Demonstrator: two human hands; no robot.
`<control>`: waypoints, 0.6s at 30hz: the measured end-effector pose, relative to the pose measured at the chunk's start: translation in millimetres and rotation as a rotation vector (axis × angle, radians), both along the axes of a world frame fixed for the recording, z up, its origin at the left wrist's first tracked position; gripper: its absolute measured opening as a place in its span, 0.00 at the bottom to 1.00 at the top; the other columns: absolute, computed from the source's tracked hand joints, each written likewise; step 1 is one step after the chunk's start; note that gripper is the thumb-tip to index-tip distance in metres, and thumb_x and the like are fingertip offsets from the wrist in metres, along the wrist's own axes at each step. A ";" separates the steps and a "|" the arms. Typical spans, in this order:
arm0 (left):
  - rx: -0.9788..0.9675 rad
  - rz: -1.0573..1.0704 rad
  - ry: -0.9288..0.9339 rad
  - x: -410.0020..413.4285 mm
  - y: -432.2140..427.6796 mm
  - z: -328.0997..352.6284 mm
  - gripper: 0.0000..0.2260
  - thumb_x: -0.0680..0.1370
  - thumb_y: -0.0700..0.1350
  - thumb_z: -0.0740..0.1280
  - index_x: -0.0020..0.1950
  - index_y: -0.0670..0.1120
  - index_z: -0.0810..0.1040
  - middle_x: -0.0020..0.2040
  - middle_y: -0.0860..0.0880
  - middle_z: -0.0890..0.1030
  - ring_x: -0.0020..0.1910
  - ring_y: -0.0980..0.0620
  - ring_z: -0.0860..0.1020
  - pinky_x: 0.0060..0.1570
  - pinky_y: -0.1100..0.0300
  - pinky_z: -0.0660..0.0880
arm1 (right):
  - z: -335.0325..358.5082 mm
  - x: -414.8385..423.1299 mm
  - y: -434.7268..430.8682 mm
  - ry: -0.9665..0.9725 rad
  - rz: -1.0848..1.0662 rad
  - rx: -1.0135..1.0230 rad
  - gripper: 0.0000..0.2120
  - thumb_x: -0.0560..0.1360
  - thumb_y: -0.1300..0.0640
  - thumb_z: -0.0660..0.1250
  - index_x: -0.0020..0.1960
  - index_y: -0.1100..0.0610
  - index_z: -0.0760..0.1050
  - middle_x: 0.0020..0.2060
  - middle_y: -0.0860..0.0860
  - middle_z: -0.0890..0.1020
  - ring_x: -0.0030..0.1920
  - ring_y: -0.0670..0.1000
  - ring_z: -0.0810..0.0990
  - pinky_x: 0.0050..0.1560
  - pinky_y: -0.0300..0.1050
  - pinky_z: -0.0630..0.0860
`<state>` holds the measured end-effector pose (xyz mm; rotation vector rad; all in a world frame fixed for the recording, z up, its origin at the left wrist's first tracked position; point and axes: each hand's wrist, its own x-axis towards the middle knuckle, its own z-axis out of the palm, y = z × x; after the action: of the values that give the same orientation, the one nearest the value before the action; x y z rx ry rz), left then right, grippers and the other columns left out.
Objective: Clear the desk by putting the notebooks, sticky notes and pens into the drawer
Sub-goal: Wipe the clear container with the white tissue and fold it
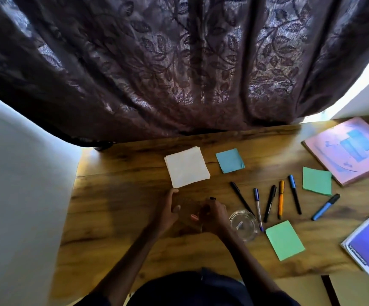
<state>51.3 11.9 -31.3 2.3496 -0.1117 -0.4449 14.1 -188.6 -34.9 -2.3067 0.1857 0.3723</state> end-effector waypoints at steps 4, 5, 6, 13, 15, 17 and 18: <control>-0.043 0.038 -0.153 -6.9 12.3 -2.8 0.23 0.77 0.45 0.73 0.70 0.49 0.72 0.69 0.48 0.73 0.69 0.48 0.71 0.64 0.52 0.74 | 5.9 -11.4 9.4 -0.024 -0.107 -0.001 0.08 0.70 0.59 0.79 0.46 0.53 0.83 0.39 0.43 0.84 0.36 0.40 0.82 0.33 0.36 0.80; -0.039 0.038 -0.191 -8.0 15.7 -4.3 0.22 0.76 0.46 0.74 0.69 0.49 0.72 0.68 0.49 0.74 0.68 0.48 0.71 0.64 0.50 0.75 | 9.7 -13.1 12.3 -0.036 -0.121 -0.001 0.07 0.70 0.58 0.79 0.45 0.53 0.83 0.37 0.43 0.83 0.35 0.39 0.81 0.32 0.34 0.78; -0.035 0.039 -0.223 -9.3 18.8 -5.7 0.22 0.76 0.46 0.74 0.68 0.49 0.73 0.66 0.50 0.75 0.67 0.48 0.72 0.63 0.49 0.76 | 14.4 -14.3 14.9 -0.039 -0.135 -0.009 0.07 0.70 0.57 0.80 0.44 0.54 0.82 0.36 0.43 0.83 0.34 0.39 0.81 0.32 0.35 0.77; -0.049 -0.021 -0.289 -9.6 27.2 -14.3 0.15 0.76 0.48 0.73 0.61 0.49 0.76 0.61 0.52 0.77 0.62 0.51 0.75 0.56 0.49 0.79 | 17.6 -18.0 16.8 -0.014 -0.161 -0.053 0.11 0.68 0.50 0.81 0.43 0.55 0.83 0.35 0.46 0.85 0.35 0.42 0.84 0.37 0.43 0.83; -0.049 -0.023 -0.301 -9.0 26.9 -15.5 0.14 0.77 0.48 0.72 0.61 0.49 0.76 0.60 0.51 0.77 0.61 0.51 0.76 0.56 0.50 0.79 | 17.6 -16.1 15.8 -0.020 -0.165 -0.080 0.09 0.70 0.50 0.79 0.42 0.55 0.83 0.35 0.46 0.85 0.35 0.43 0.83 0.37 0.42 0.81; -0.057 0.019 -0.313 -10.2 27.7 -16.1 0.15 0.78 0.49 0.71 0.64 0.48 0.75 0.62 0.50 0.77 0.62 0.51 0.75 0.57 0.53 0.79 | 16.4 -13.3 13.8 -0.009 -0.197 -0.103 0.06 0.73 0.52 0.75 0.40 0.54 0.83 0.35 0.45 0.84 0.34 0.45 0.82 0.35 0.43 0.78; -0.056 0.048 -0.321 -11.4 28.6 -16.1 0.16 0.79 0.50 0.70 0.64 0.48 0.75 0.62 0.50 0.77 0.62 0.52 0.75 0.56 0.54 0.79 | 16.8 -11.7 13.4 0.003 -0.207 -0.105 0.07 0.74 0.53 0.74 0.39 0.54 0.83 0.35 0.44 0.83 0.34 0.45 0.82 0.34 0.43 0.76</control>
<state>39.9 40.5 -47.4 2.3452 -0.2143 -0.0380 2.3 -175.2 -18.1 -2.3624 0.4515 0.2663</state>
